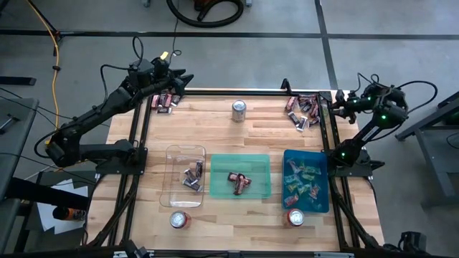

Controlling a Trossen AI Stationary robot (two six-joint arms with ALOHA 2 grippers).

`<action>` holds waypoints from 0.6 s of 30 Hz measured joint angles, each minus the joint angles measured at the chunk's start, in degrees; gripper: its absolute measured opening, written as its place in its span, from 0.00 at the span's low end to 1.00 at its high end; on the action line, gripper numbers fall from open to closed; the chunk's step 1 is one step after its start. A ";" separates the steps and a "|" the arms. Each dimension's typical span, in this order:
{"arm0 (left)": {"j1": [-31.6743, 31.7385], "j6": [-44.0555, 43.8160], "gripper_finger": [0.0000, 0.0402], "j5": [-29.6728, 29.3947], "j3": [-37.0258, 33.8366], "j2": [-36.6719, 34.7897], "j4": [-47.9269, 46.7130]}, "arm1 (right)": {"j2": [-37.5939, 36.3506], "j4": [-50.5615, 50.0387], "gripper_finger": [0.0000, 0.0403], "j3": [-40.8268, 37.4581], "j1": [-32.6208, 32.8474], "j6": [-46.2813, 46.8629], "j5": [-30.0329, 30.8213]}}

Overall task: Organize candy in baskets
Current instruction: Put the green gummy into the blue bin

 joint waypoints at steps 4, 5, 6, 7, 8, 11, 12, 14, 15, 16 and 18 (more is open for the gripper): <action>0.00 0.04 0.63 -0.05 0.00 0.00 -0.02 | 0.03 3.43 0.36 -2.58 -0.09 1.88 -1.39; 0.00 0.10 0.63 -0.25 0.00 0.00 -0.04 | 0.03 4.71 0.36 -3.37 -0.20 2.52 -1.88; 0.00 0.38 0.63 -0.37 0.00 0.00 -0.04 | 0.13 6.28 0.36 -4.18 -0.44 2.90 -2.36; 0.00 0.60 0.63 -0.43 0.00 0.00 -0.04 | 0.40 7.72 0.36 -4.92 -0.52 3.53 -3.00; 0.00 0.66 0.63 -0.46 0.00 0.00 -0.04 | 0.75 8.56 0.35 -5.43 -0.57 4.49 -3.46; 0.00 0.61 0.63 -0.48 0.00 0.00 -0.07 | 0.78 8.57 0.34 -5.10 0.13 6.38 -0.65; 0.00 0.57 0.63 -0.48 0.00 0.00 -0.13 | 0.77 8.54 0.34 -5.10 0.22 6.42 -0.11; 0.00 0.57 0.63 -0.48 0.00 0.00 -0.27 | 0.84 8.77 0.33 -5.12 0.12 6.30 -0.25; 0.00 0.55 0.63 -0.48 0.00 0.00 -0.44 | 0.82 8.96 0.33 -5.14 0.14 6.17 -0.15; 0.00 0.56 0.63 -0.48 0.00 0.00 -0.53 | 0.85 9.10 0.32 -5.14 0.14 6.00 -0.15; 0.00 0.55 0.63 -0.48 0.00 0.00 -0.97 | 0.89 9.28 0.29 -5.21 0.14 5.80 0.06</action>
